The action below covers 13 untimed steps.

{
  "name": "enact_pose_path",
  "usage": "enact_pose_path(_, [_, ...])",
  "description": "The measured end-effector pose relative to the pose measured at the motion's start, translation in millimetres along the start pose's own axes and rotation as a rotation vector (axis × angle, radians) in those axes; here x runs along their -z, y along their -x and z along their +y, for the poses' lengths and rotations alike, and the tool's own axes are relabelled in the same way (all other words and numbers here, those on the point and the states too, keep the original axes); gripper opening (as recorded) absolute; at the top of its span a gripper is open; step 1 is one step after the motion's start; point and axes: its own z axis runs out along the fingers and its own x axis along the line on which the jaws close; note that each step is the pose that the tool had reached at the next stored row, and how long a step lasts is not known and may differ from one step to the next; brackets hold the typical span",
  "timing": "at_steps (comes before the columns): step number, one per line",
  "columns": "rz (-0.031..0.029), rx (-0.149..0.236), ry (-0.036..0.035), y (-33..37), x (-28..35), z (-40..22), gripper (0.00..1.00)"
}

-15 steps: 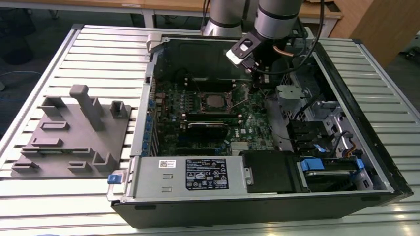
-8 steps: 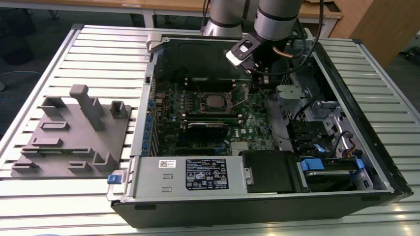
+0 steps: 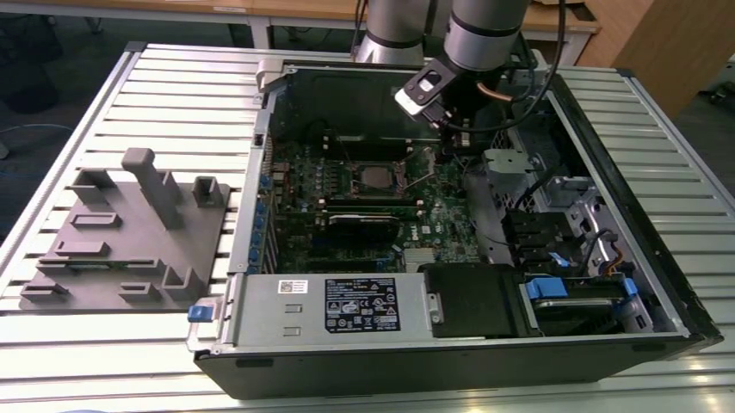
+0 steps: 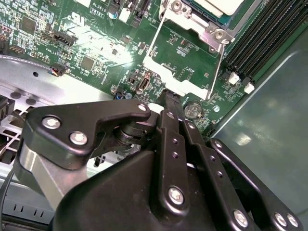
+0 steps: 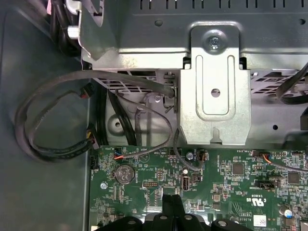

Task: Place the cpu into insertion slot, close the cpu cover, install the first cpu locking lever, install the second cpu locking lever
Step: 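Close the cpu cover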

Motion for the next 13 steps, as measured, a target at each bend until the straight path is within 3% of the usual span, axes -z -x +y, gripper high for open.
enact_pose_path(6, [0.0, 0.0, 0.0005, 0.0, 0.0, -4.5, 0.11])
enact_pose_path(13, [-0.0001, 0.0, 0.0022, 0.1, -0.3, -14.4, 0.11])
